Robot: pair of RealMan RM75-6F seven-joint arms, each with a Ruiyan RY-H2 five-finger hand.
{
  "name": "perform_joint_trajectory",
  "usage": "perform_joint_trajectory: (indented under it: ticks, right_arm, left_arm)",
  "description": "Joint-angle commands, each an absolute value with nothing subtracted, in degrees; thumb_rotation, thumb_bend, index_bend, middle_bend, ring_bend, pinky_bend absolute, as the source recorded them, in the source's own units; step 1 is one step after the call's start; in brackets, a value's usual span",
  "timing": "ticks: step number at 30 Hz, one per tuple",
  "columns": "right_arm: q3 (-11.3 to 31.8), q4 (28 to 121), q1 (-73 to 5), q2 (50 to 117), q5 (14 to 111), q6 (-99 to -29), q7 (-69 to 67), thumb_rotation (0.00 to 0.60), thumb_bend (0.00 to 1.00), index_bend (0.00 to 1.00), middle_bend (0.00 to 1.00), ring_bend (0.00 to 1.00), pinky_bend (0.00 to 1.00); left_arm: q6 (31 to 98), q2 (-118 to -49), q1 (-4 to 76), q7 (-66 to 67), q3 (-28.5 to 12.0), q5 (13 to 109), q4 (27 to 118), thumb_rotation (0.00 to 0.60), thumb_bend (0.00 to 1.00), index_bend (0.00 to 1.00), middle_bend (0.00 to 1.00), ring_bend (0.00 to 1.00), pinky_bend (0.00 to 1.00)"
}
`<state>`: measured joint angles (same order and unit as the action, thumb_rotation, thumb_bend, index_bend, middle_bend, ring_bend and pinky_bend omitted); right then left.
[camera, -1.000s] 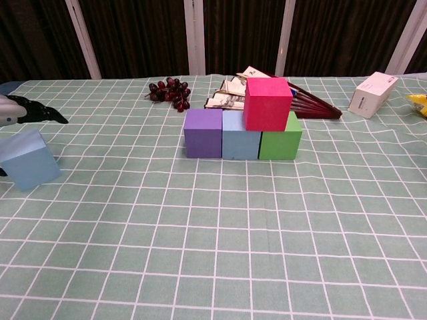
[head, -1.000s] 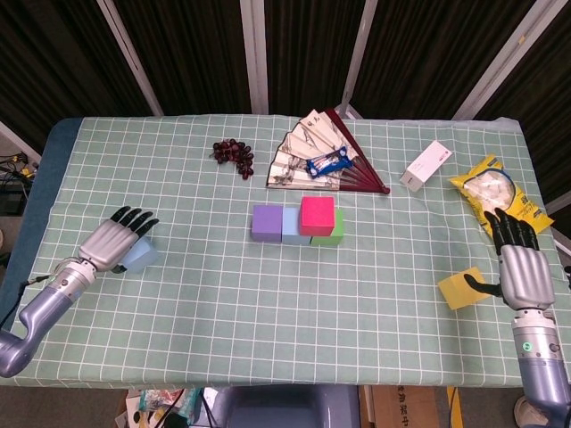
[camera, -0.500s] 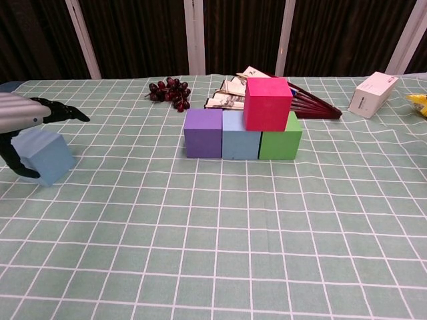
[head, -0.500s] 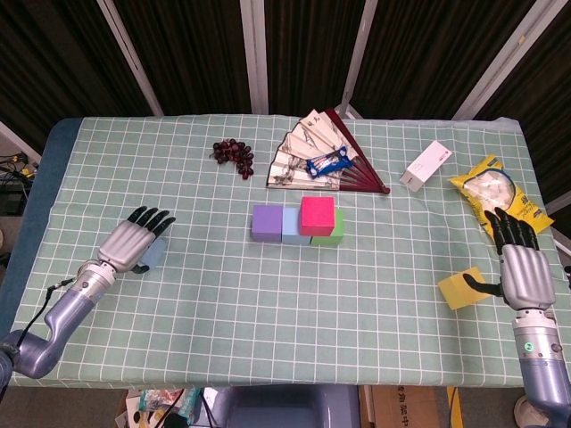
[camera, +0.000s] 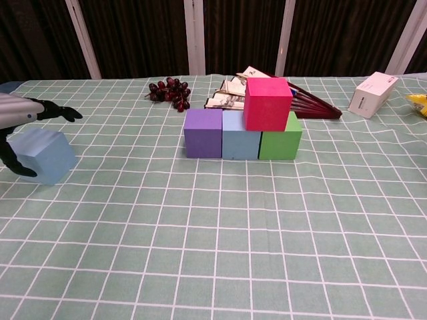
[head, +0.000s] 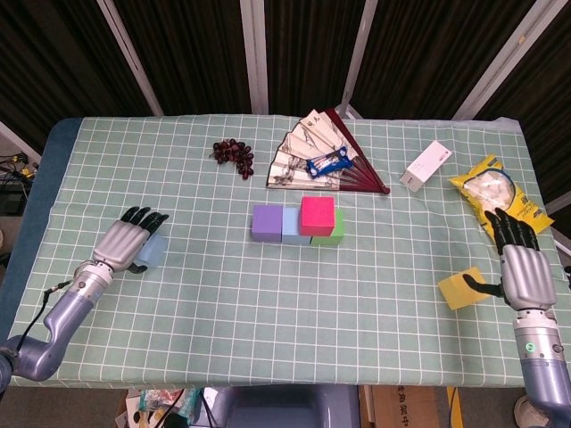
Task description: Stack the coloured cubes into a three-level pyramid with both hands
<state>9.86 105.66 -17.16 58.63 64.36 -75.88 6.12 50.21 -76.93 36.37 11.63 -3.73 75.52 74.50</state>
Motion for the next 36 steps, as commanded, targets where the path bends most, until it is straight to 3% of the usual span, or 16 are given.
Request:
perform_joint_trajectory:
  ticks: [1, 5, 16, 24, 30, 36]
  right_arm:
    - [9.93, 105.71, -17.09, 58.58, 64.42, -75.75, 6.18, 0.600, 0.18, 0.00, 0.01, 0.00, 0.00]
    - [10.03, 105.73, -16.99, 58.67, 64.35, -75.53, 6.30, 0.600, 0.18, 0.00, 0.01, 0.00, 0.00]
    - [10.11, 105.60, -16.83, 59.12, 64.16, -74.90, 7.11, 0.600, 0.18, 0.00, 0.01, 0.00, 0.00]
    - [10.32, 105.64, -16.64, 59.21, 64.13, -74.72, 7.24, 0.600, 0.18, 0.00, 0.01, 0.00, 0.00]
    - [10.40, 105.74, -16.54, 59.24, 64.32, -74.52, 7.29, 0.600, 0.18, 0.00, 0.01, 0.00, 0.00]
    - [10.56, 105.95, -16.42, 59.14, 64.69, -74.46, 7.01, 0.600, 0.18, 0.00, 0.01, 0.00, 0.00]
  left_arm:
    - [49.79, -75.82, 36.43, 10.69, -3.48, 75.85, 74.55, 0.600, 0.11, 0.00, 0.14, 0.05, 0.06]
    - [50.02, -74.58, 36.44, 8.98, -3.20, 77.04, 74.23, 0.600, 0.14, 0.00, 0.23, 0.05, 0.06]
    - [49.44, -74.26, 36.72, 4.36, -2.40, 79.03, 72.33, 0.600, 0.22, 0.00, 0.28, 0.05, 0.07]
    - [49.53, -74.64, 36.75, 3.36, -2.14, 79.47, 71.39, 0.600, 0.36, 0.00, 0.39, 0.06, 0.07]
    - [50.67, -73.90, 36.63, 3.49, -2.83, 79.12, 72.83, 0.600, 0.37, 0.00, 0.39, 0.07, 0.07]
    - [50.81, -70.35, 37.72, 5.76, -5.33, 76.73, 79.74, 0.600, 0.37, 0.00, 0.39, 0.07, 0.07]
